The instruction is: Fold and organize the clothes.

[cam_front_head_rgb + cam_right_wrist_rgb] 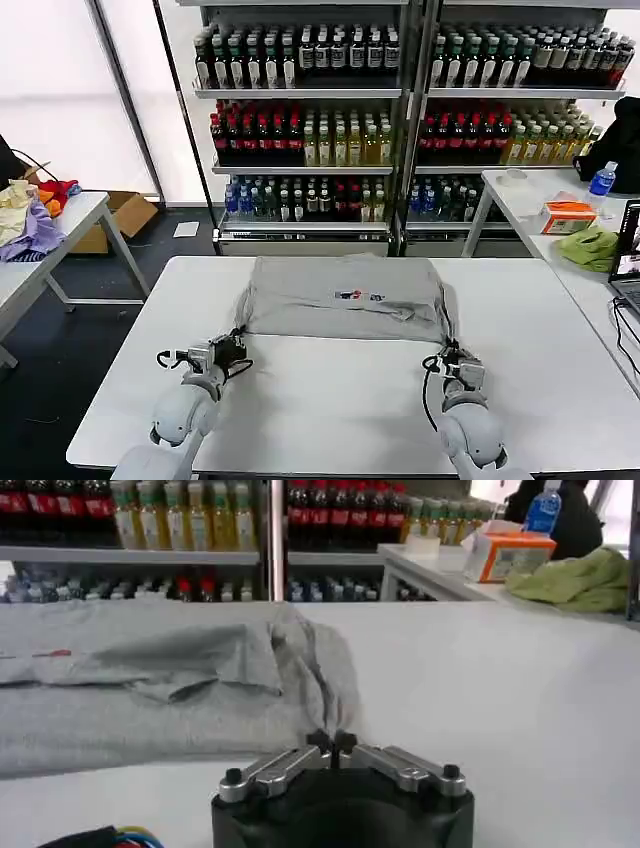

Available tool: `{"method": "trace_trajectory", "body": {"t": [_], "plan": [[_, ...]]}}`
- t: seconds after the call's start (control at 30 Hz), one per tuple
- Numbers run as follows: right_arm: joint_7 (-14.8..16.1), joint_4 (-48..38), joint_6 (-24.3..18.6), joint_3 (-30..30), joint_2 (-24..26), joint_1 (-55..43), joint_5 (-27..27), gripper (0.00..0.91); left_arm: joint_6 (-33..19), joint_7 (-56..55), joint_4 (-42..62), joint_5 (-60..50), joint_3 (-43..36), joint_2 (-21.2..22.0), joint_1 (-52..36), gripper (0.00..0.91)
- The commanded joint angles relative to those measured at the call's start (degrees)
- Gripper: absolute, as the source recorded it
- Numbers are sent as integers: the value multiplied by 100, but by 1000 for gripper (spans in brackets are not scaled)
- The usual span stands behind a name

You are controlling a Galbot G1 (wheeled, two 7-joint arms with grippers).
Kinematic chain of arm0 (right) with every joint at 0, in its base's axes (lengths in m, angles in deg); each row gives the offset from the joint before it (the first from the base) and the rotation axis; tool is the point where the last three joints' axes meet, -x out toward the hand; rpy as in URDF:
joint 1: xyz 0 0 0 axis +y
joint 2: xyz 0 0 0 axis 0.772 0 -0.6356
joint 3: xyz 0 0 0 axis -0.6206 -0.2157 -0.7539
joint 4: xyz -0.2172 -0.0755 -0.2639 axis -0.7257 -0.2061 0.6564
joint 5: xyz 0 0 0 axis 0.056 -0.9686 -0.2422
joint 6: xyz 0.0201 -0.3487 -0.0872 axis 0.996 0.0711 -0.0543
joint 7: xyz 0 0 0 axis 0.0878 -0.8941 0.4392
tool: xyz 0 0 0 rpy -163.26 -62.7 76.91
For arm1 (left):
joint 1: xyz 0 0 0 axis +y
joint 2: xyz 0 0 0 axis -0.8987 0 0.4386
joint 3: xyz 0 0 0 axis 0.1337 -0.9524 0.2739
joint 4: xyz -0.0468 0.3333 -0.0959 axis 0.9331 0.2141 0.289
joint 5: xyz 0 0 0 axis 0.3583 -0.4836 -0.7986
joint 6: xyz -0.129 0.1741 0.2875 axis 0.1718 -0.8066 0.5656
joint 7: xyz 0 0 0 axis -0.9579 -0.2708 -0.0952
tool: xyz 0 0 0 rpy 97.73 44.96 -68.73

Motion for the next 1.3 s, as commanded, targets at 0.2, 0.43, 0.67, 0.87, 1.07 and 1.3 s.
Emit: {"method": "trace_trajectory", "body": {"t": [0.2,0.43,0.67,0.87,1.07,1.3], "plan": [[-155,1449,129,74,56,419,-79,0,147,-84,-1713,217,214,-479,685,0],[-375,2165,348,96,103,846,-144,0,307,-230,-2539,501,447,-714,1372,0],[-427,2830,397,-1,195,1912,-350,0,472,-376,-3453,670,796,-941,2519,0],[-576,2923,265,81,322,2670,-285,0,539,-560,-4019,696,974,-855,3398,10],[-788,2923,135,268,450,3194,-134,0,467,-789,-4144,576,902,-769,4121,10],[-911,2929,-5,331,600,3722,-200,0,262,-831,-4181,228,853,-575,4785,10]]}}
